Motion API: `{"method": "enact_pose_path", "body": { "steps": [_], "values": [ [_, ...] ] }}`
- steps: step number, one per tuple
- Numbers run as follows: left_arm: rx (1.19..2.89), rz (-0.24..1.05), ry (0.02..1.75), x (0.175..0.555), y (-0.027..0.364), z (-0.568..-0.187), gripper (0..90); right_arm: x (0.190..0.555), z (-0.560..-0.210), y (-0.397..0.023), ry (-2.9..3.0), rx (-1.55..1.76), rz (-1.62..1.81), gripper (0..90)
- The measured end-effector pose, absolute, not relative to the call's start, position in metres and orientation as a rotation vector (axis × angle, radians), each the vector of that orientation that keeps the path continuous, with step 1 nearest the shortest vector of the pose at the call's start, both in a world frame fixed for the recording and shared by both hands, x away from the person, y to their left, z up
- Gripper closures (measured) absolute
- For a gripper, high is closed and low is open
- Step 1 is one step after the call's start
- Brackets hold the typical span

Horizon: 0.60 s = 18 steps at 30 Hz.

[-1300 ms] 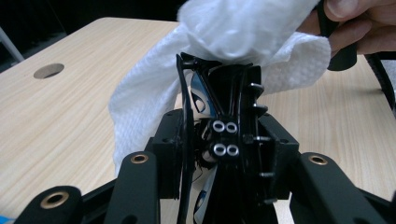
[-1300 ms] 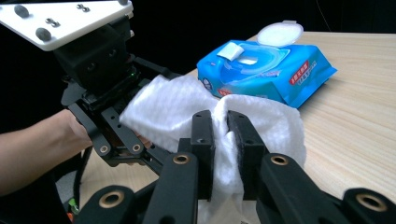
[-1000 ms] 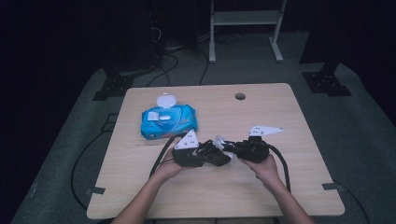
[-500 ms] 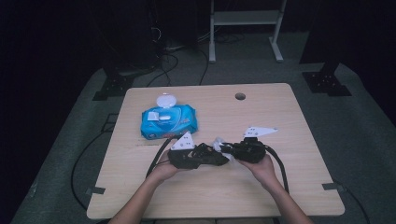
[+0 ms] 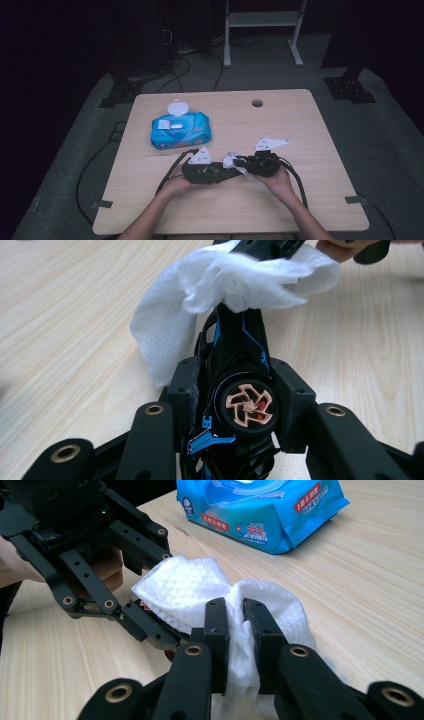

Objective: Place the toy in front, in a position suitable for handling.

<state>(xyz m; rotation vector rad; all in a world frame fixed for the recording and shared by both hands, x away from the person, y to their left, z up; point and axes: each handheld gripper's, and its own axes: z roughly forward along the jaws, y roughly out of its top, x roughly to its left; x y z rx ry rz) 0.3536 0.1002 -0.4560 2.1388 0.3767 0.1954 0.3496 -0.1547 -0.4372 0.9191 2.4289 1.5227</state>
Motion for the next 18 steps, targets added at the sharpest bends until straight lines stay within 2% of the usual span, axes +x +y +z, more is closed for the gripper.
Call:
{"method": "enact_pose_path", "body": {
  "steps": [8,11,15,18],
  "values": [
    [2.191,0.243,0.337,0.3483,0.098,-0.4538,59.2,0.3437,-0.4357,-0.1515,2.426,0.887,1.486,80.3],
    [2.207,0.24,0.333,0.3475,0.0995,-0.4526,55.4,0.3422,-0.4355,-0.1496,2.428,0.875,1.479,80.2],
    [2.205,0.236,0.329,0.3478,0.1008,-0.4531,54.7,0.3409,-0.4351,-0.1479,2.428,0.861,1.467,80.2],
    [2.284,0.27,0.337,0.3488,0.0998,-0.4588,49.9,0.34,-0.4346,-0.147,2.426,0.849,1.452,80.2]
  ]
}}
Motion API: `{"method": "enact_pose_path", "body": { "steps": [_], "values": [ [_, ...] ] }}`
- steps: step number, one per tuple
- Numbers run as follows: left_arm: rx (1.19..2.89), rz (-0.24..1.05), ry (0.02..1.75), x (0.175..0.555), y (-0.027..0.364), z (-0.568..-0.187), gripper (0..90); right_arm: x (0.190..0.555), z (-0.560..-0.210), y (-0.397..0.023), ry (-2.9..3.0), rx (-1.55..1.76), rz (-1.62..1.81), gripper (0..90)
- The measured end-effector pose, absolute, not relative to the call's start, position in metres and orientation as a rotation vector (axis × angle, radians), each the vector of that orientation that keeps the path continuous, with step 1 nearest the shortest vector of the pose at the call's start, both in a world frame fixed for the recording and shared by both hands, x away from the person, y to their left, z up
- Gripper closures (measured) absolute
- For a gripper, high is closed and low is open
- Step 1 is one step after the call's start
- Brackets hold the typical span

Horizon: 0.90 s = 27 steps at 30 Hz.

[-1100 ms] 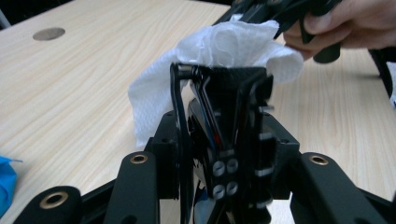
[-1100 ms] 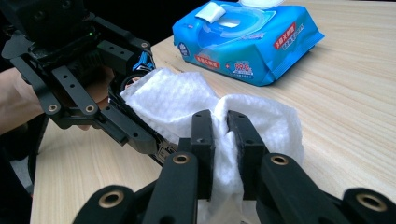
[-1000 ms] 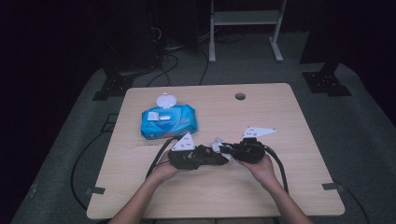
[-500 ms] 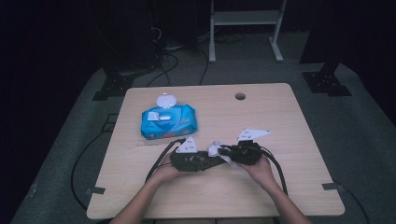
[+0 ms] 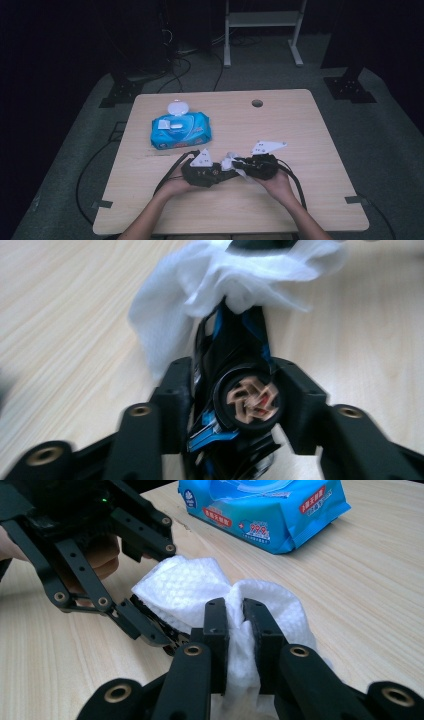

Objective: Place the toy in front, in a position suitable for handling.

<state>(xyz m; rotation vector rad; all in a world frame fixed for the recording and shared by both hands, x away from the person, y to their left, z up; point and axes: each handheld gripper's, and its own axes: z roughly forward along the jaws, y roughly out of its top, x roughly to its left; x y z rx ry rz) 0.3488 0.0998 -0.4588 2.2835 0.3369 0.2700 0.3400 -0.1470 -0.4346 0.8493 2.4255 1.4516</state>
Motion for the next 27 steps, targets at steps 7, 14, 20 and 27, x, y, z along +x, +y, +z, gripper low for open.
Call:
{"method": "enact_pose_path", "body": {
  "steps": [7,14,20,27],
  "values": [
    [2.283,0.256,0.324,0.348,0.1,-0.461,55.5,0.339,-0.434,-0.146,2.426,0.834,1.436,80.2],
    [2.252,0.257,0.321,0.347,0.102,-0.457,56.4,0.339,-0.434,-0.147,2.428,0.831,1.434,80.2],
    [2.251,0.259,0.306,0.346,0.1,-0.457,57.2,0.34,-0.432,-0.155,2.419,0.839,1.416,80.1],
    [2.246,0.252,0.312,0.348,0.101,-0.457,57.1,0.342,-0.433,-0.164,2.398,0.885,1.421,80.1]
  ]
}}
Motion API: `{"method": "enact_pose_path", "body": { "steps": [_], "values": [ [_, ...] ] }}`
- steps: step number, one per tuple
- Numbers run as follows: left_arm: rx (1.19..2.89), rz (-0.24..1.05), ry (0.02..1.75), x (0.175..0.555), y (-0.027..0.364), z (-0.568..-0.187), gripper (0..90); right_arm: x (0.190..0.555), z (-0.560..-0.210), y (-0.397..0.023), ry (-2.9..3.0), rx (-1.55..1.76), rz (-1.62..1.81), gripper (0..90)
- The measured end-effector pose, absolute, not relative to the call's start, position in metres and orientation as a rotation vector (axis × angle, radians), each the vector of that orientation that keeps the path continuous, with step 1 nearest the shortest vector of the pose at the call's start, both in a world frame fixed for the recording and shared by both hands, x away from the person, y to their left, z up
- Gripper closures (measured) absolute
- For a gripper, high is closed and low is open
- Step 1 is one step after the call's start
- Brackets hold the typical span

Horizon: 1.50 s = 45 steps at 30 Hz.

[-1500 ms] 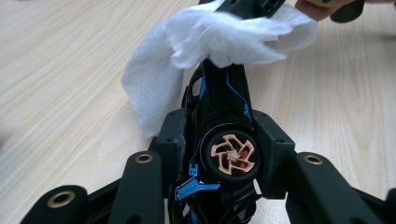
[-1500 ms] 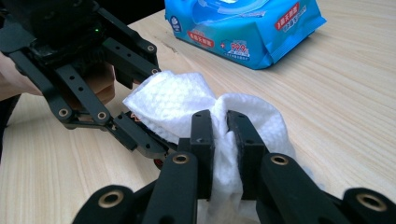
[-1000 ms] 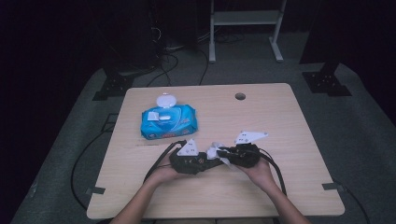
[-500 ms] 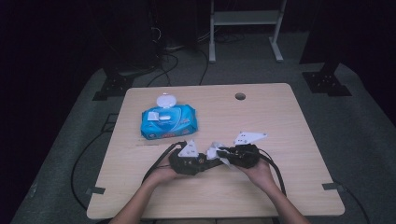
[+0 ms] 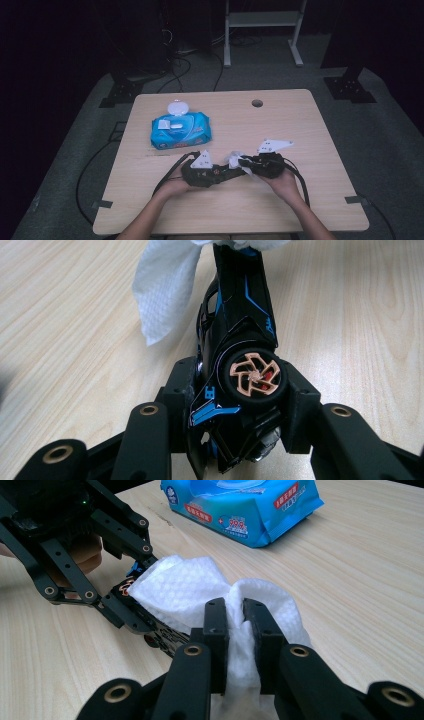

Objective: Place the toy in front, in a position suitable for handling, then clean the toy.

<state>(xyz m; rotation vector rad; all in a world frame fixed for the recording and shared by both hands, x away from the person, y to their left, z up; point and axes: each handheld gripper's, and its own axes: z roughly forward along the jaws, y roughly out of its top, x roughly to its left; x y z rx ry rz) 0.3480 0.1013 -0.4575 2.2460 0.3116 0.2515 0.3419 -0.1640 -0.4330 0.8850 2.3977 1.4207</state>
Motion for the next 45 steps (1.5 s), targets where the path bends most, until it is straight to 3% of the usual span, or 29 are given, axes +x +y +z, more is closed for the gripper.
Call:
{"method": "enact_pose_path", "body": {
  "steps": [27,37,45],
  "values": [
    [2.253,0.25,0.309,0.349,0.1,-0.459,57.0,0.332,-0.431,-0.142,2.438,0.791,1.397,80.2],
    [2.25,0.235,0.317,0.35,0.1,-0.46,57.2,0.338,-0.433,-0.182,2.367,0.89,1.378,80.1],
    [2.247,0.229,0.328,0.35,0.098,-0.459,56.4,0.334,-0.432,-0.174,2.353,0.861,1.346,80.2]
  ]
}}
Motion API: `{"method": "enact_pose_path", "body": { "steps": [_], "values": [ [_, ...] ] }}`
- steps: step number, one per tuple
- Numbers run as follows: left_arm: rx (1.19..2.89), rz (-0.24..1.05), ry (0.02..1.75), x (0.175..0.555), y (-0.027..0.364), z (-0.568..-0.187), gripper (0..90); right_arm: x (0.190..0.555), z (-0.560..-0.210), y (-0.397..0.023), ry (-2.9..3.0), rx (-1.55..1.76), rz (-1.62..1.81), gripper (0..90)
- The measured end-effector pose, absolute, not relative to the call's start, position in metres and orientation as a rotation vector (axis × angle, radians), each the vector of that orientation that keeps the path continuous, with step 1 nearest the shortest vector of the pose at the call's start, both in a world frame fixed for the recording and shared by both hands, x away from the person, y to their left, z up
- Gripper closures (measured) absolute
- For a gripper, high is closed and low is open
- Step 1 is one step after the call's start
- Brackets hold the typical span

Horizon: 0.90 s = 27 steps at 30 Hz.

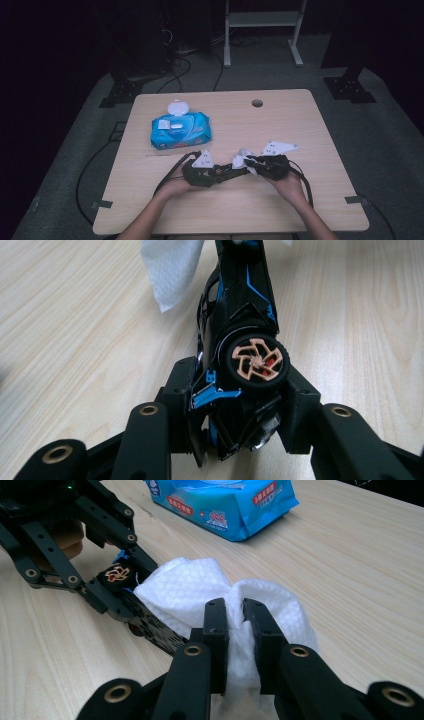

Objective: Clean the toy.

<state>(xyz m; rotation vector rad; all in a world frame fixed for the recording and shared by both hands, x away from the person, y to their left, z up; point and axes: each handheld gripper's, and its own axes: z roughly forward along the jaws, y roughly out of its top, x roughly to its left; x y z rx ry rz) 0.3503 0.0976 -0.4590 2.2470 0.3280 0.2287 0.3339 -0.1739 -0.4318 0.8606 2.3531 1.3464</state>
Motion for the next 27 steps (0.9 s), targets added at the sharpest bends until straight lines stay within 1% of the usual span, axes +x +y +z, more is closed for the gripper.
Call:
{"method": "enact_pose_path", "body": {
  "steps": [3,6,9,12,13,19,23,27],
  "values": [
    [2.25,0.214,0.341,0.351,0.095,-0.46,53.2,0.331,-0.431,-0.168,2.366,0.845,1.364,80.2],
    [2.249,0.2,0.356,0.351,0.093,-0.461,46.4,0.328,-0.431,-0.158,2.384,0.793,1.364,80.1],
    [2.232,0.187,0.398,0.353,0.093,-0.46,35.9,0.328,-0.432,-0.156,2.391,0.779,1.365,80.1],
    [2.215,0.183,0.43,0.355,0.093,-0.46,27.2,0.331,-0.433,-0.16,2.39,0.795,1.388,80.0],
    [2.213,0.185,0.435,0.356,0.093,-0.46,25.8,0.331,-0.433,-0.16,2.39,0.8,1.386,80.0],
    [2.221,0.224,0.409,0.354,0.091,-0.459,19.4,0.332,-0.43,-0.171,2.374,0.837,1.361,80.0],
    [2.235,0.222,0.393,0.354,0.089,-0.461,19.4,0.335,-0.432,-0.185,2.349,0.895,1.361,80.0],
    [2.232,0.223,0.392,0.354,0.087,-0.462,19.2,0.336,-0.43,-0.19,2.329,0.921,1.355,80.0]
  ]
}}
